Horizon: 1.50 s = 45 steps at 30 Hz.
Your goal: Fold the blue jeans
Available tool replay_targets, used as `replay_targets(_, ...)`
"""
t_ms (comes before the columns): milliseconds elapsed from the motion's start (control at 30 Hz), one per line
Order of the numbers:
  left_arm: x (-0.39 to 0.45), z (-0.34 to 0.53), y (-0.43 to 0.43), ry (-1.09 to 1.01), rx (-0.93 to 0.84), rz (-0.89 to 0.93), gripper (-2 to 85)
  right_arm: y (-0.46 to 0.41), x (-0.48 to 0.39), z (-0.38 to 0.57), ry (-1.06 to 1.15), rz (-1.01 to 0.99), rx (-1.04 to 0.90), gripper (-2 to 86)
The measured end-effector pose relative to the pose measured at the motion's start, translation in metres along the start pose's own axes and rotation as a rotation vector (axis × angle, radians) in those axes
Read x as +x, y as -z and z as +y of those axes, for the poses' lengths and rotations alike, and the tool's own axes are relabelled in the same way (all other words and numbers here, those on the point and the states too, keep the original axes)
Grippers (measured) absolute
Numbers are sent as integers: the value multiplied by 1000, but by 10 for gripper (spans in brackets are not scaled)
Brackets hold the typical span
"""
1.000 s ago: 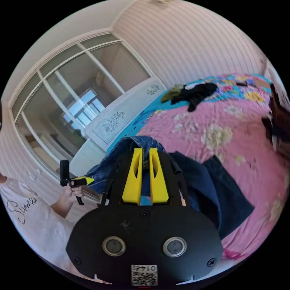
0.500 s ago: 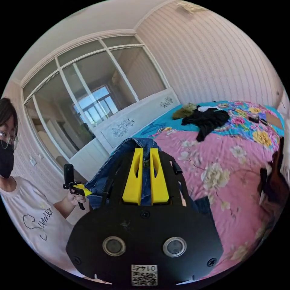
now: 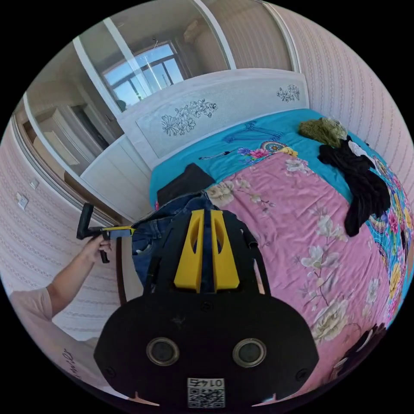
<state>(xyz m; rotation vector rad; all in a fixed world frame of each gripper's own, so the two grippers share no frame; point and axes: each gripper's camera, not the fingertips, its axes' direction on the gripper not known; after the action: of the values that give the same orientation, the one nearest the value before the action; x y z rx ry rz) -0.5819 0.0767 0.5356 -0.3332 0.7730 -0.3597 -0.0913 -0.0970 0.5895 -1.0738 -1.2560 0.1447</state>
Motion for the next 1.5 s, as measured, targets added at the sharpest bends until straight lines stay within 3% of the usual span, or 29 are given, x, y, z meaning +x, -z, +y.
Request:
replay_targets(167,5,23,1,-84,69,64,51,67,78,190,-156,80,29,48)
replay_targets(233,27,26,-2,-150,63,93,55,112,107,299,-362,202,35,64)
replay_targets(367,71,29,-25,-198,116,196,73,165,119,451,-734,256,83,92)
replay_targets(433,97,27,-63,-165,49,375,90,181,102,522,-867,247,177,132)
replay_targets(533,139,27,-104,-134,-91,474,104,171,78,558,-889,212,192,192)
replay_targets(667,184,43,-120,-155,-45,420,114,147,72,567,-840,241,80,203)
replay_targets(767,204,47,-144,-155,-164,401,132,146,90,584,-940,216,67,160)
replay_targets(833,219,46,-159,-217,-217,345,128,163,96,595,-923,161,223,73)
replay_targets(933,229,39,-164,-198,-245,304,66,196,98,602,-895,175,304,14)
replay_targets(1067,230,32,-157,-188,-231,394,-1,247,98,611,-802,174,357,8)
replay_targets(1167,233,31,-142,-225,-220,386,-8,268,93,623,-759,254,292,20)
replay_targets(1300,231,28,-107,-230,-143,463,-10,235,101,643,-880,69,161,185)
replay_targets(1400,231,22,-81,-243,-95,506,-10,208,104,650,-925,-85,145,202)
replay_targets(1500,235,19,-64,-283,-84,485,-10,195,98,640,-909,-63,141,184)
